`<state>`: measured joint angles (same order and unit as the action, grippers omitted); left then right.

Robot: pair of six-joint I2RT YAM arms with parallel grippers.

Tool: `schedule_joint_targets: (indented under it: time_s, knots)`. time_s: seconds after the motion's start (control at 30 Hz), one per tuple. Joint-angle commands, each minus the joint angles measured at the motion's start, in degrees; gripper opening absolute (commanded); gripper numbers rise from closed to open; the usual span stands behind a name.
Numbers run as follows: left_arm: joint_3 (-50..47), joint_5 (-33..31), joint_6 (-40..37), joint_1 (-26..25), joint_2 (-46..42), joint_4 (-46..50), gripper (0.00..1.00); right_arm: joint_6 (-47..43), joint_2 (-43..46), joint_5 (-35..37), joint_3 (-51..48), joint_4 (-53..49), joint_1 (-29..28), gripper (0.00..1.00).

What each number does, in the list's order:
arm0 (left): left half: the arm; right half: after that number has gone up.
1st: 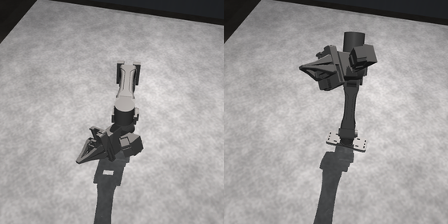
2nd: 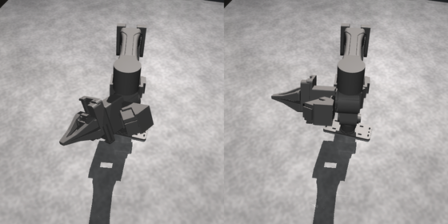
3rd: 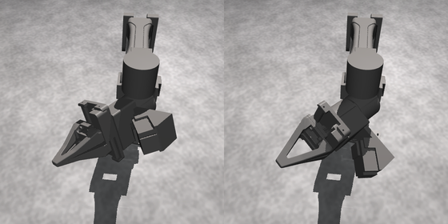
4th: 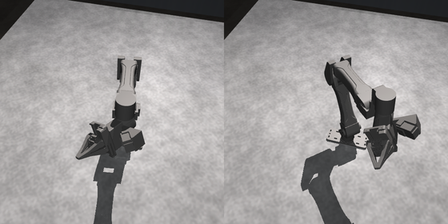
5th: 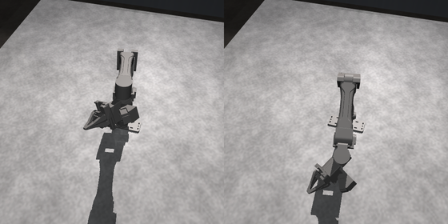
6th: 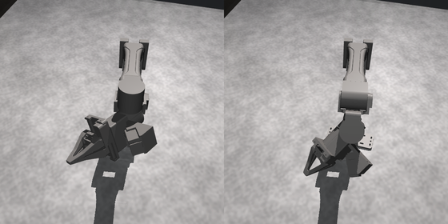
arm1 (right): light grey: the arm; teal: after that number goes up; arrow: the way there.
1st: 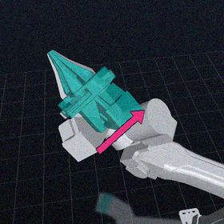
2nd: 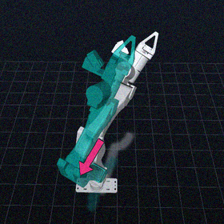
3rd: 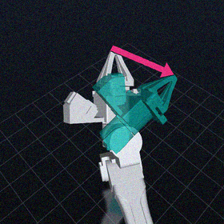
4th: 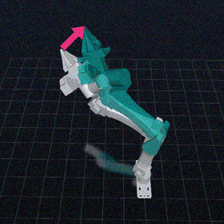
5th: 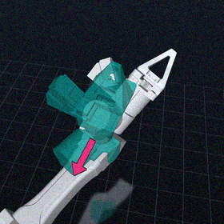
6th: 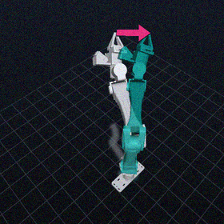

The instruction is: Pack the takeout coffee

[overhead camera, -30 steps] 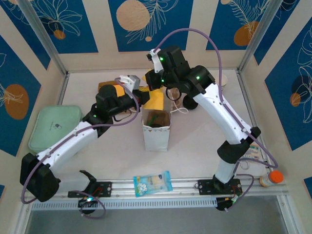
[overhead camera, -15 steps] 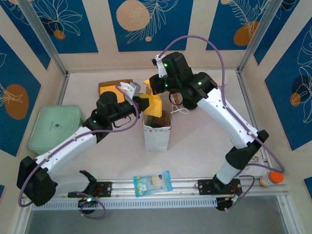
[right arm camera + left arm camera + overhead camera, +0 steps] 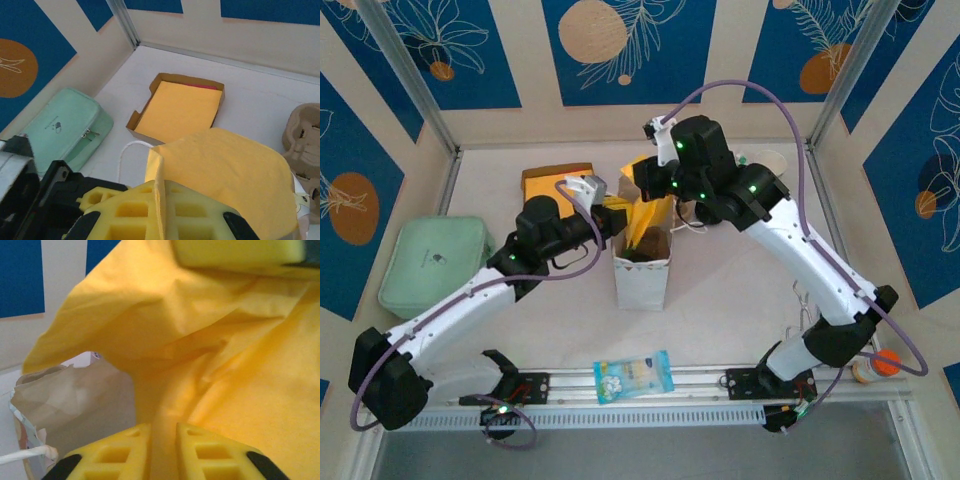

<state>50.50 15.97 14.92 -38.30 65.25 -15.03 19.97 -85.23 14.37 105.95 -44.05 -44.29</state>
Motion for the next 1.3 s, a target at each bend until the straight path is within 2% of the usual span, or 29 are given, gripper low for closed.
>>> schedule_joint_targets:
  time_s: [0.0,0.27,0.83,1.0,1.27]
  knots:
    - [-0.8,-1.4,0.3,-0.9,-2.1,0.7,0.24,0.4,2.9,-0.7,-0.9,1.6,-1.0,0.00]
    - [-1.6,-2.6,0.1,-1.4,-4.6,1.2,0.29,-0.2,4.0,0.2,-3.1,2.1,-1.6,0.00]
    - [-2.7,-5.2,-1.4,-1.7,-8.3,3.5,0.29,-0.8,-2.1,-3.4,-2.6,5.8,3.9,0.00]
    - [-2.9,-5.4,-1.5,-1.8,-8.3,3.5,0.29,-1.9,-3.7,-3.4,-1.5,7.6,4.1,0.00]
    - [-3.6,-5.9,-2.0,-1.9,-8.7,3.3,0.27,-2.9,-3.4,-4.5,-5.6,14.0,3.5,0.00]
